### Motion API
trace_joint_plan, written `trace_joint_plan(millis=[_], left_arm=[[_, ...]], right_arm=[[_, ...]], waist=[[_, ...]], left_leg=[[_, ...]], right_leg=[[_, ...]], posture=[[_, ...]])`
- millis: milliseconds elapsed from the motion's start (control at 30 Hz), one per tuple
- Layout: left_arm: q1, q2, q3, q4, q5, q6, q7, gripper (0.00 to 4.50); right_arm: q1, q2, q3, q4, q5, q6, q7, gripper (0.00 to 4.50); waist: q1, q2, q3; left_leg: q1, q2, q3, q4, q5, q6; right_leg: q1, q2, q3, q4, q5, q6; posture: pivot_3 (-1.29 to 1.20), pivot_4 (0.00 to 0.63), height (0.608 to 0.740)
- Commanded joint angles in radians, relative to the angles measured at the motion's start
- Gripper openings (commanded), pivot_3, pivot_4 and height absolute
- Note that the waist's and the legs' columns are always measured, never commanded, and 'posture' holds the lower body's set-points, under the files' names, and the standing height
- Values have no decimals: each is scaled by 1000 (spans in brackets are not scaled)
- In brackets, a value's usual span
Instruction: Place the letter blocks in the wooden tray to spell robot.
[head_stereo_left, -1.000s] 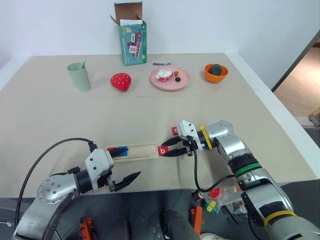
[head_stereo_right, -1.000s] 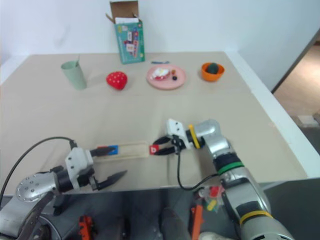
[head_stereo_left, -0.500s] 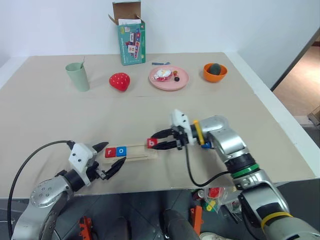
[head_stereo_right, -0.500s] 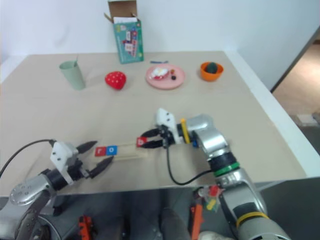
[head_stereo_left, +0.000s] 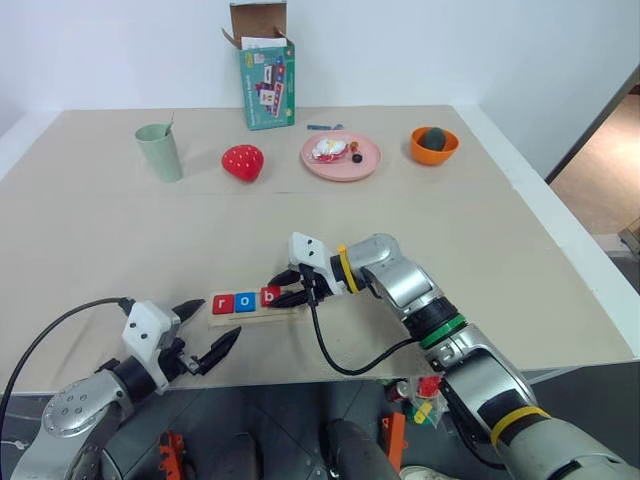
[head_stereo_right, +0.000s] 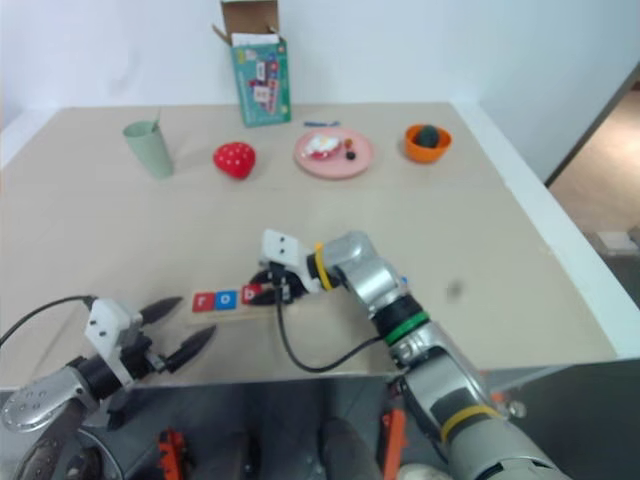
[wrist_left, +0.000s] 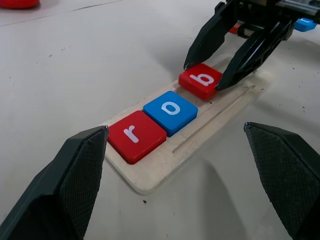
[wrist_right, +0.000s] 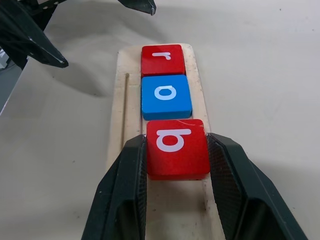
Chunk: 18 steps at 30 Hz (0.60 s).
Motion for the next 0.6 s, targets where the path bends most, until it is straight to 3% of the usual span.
trace_joint_plan(millis=[33,600], left_arm=[[-5,9,-2,-28,10,-24,-1,4500],[-36,6,-34,-22,30,-27,-5,4500]], right_arm=[[-28,9,4,-5,-3,-17,20,1178],[-16,37,6,22,-26,-21,8,1178]], waist=[[0,0,0],[0,0,0]], left_leg=[[0,0,0,0,0,0],[0,0,-1,-2,0,0]], right_leg=[[0,0,0,0,0,0],[0,0,-1,0,0,-1]], posture=[[0,150,740],[0,150,740]])
